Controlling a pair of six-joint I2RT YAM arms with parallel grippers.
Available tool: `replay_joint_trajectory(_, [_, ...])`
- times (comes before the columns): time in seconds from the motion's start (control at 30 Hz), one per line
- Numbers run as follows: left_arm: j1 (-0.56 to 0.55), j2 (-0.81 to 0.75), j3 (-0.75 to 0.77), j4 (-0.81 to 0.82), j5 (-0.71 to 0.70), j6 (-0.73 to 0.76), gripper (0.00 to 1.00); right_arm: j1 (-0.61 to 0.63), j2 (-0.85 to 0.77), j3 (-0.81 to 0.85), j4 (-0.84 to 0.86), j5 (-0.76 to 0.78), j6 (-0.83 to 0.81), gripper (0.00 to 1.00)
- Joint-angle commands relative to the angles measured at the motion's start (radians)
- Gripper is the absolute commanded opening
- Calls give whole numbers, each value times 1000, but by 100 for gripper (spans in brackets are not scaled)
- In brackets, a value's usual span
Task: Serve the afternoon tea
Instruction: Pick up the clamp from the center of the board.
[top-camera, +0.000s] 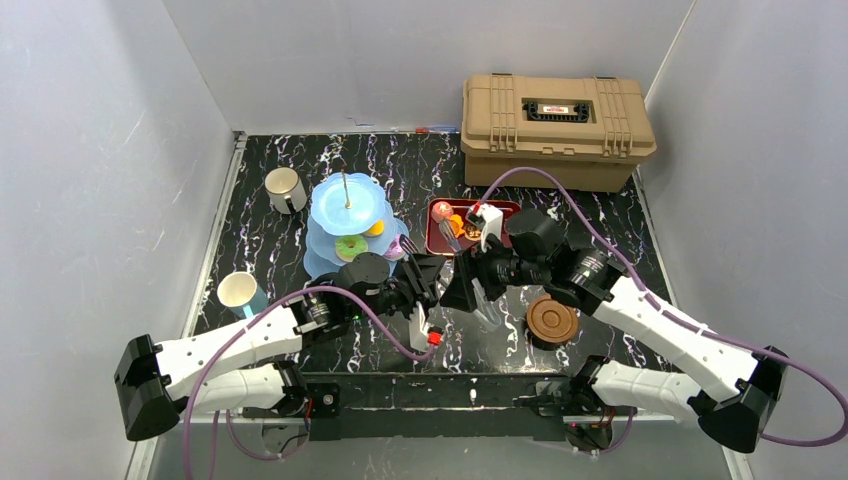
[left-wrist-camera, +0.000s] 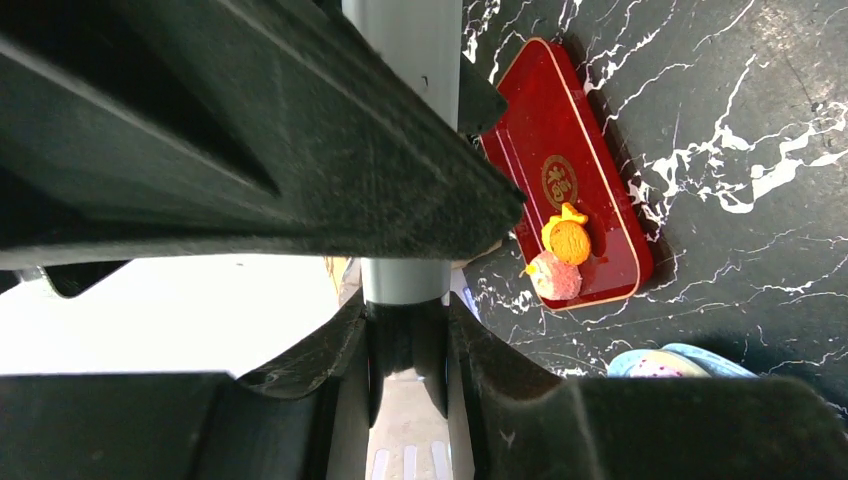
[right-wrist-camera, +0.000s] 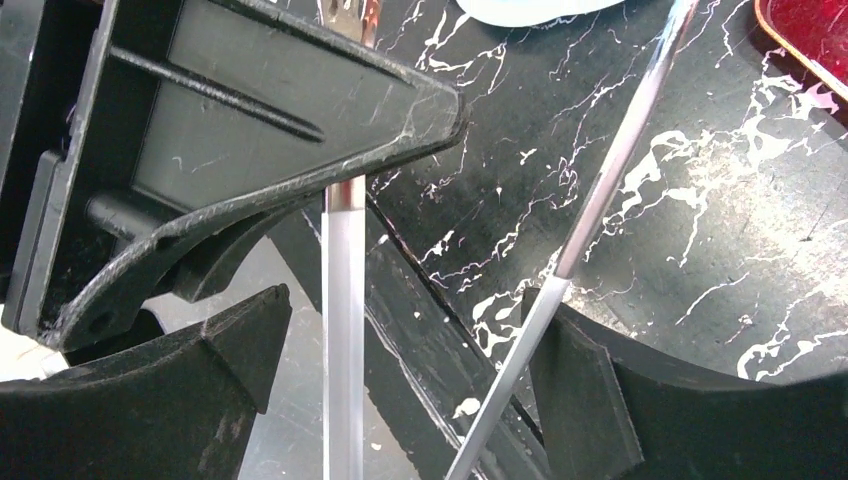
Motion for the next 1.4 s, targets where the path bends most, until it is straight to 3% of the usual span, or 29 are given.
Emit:
replay_joint_trajectory(0.0, [-2, -7, 44, 22, 18, -20, 0, -2, 9, -3, 104, 18, -9, 88])
replay_joint_trajectory(0.17, [-2, -18, 39, 18, 16, -29, 3, -2, -8, 6, 66, 71, -40, 70])
replay_joint_trajectory(0.23, [-2, -20, 36, 21, 15, -34, 28, -2, -14, 17, 32, 94, -54, 68])
replay_joint_trajectory(0.33, [-2, -24, 31, 35, 16, -42, 58, -2, -11, 20, -4, 121, -63, 63])
replay_joint_trajectory(0.37, [-2, -27, 34, 37, 17, -50, 66, -2, -7, 19, -15, 128, -63, 63])
replay_joint_trajectory(0.5, [-2, -47, 65, 22, 13, -92, 78, -2, 12, 19, -45, 178, -65, 63])
replay_joint_trajectory(0.7, [-2, -107, 157, -134, -11, -234, 82, -14, 109, 72, -117, 274, -95, 70])
replay_joint_trajectory(0.97, [37, -72, 383, -353, -144, -555, 84, -139, 287, 127, -64, 238, -160, 70])
replay_joint_trajectory(1.1, [55, -87, 423, -410, -151, -586, 84, -213, 350, 114, 14, 198, -169, 67])
replay_joint_trajectory(1.37, [55, -138, 410, -449, -170, -582, 83, -244, 492, 154, 100, 188, -199, 69])
